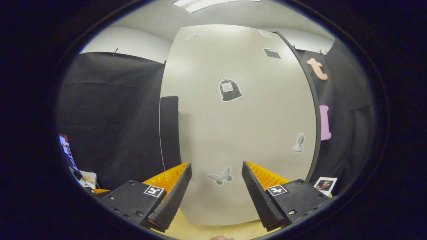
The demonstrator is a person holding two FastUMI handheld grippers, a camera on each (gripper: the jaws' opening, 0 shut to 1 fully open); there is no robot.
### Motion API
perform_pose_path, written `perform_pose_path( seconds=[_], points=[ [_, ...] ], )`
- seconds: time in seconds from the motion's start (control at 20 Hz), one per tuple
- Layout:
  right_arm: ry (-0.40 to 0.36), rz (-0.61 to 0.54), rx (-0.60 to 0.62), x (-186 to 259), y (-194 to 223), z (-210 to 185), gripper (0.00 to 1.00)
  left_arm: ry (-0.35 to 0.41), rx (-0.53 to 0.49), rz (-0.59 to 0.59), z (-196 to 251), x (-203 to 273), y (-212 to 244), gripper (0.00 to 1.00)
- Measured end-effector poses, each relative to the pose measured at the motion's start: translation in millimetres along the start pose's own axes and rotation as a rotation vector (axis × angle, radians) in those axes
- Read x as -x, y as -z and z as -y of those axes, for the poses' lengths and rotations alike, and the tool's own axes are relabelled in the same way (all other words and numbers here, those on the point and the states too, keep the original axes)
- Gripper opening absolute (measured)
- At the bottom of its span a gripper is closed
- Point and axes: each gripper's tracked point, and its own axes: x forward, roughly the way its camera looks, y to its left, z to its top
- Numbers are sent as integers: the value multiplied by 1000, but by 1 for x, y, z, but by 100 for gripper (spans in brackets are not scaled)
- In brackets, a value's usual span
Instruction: Open the cabinet door with the right hand, grasp the bottle in the cabinet with the left hand and place it on the coaster, then close the cabinet door with the right hand.
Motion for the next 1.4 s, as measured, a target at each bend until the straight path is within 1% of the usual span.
perform_pose_path(
  seconds=[0.05, 0.15, 0.2, 0.25, 0.45, 0.5, 0.55, 0.65, 0.7, 0.75, 0.8, 0.85, 0.95, 1.05, 1.1, 1.15, 1.25, 1.3, 1.35, 1.4],
  points=[
    [17, -2, -6, 5, 3, 7, 94, -2, 3, -1, 1, 1, -1, 96],
    [29, -11, -40, 16, 7, 14, 94, -3, 5, -5, 2, 2, -1, 96],
    [31, -10, -54, 24, 7, 16, 97, -6, 5, -4, 3, 2, -2, 96],
    [38, -4, -61, 32, 6, 21, 97, -8, 2, -1, 3, 3, -3, 96],
    [98, 9, -57, 75, 4, 44, 97, 8, -22, 18, 9, -1, -13, 96],
    [107, 15, -59, 85, 2, 48, 94, 18, -19, 18, 14, 1, -13, 96],
    [119, 25, -61, 96, -2, 52, 97, 25, -17, 23, 18, 1, -15, 96],
    [151, 55, -56, 115, -8, 63, 97, 28, -23, 37, 22, -1, -22, 96],
    [174, 58, -45, 123, -9, 71, 94, 31, -27, 41, 27, -2, -25, 96],
    [191, 55, -30, 130, -8, 76, 97, 38, -28, 42, 32, -2, -27, 96],
    [209, 59, -18, 137, -7, 81, 93, 50, -27, 45, 39, -1, -29, 96],
    [231, 70, -9, 145, -8, 86, 97, 64, -28, 53, 45, 1, -29, 96],
    [290, 85, 17, 161, -2, 96, 97, 68, -44, 67, 50, -1, -31, 96],
    [394, 38, 71, 180, 25, 118, 97, 69, -49, 59, 53, 3, -27, 96],
    [415, 17, 85, 186, 38, 122, 97, 65, -45, 55, 56, 4, -25, 100],
    [423, 0, 88, 191, 48, 124, 97, 61, -39, 57, 58, 6, -25, 96],
    [438, -33, 67, 202, 69, 130, 97, 58, -41, 59, 62, 8, -25, 96],
    [478, -56, 68, 211, 79, 139, 97, 54, -47, 55, 61, 8, -25, 96],
    [539, -62, 79, 221, 83, 150, 94, 50, -54, 56, 62, 11, -24, 96],
    [568, -54, 88, 228, 80, 155, 94, 47, -60, 59, 62, 11, -25, 96]
  ],
)
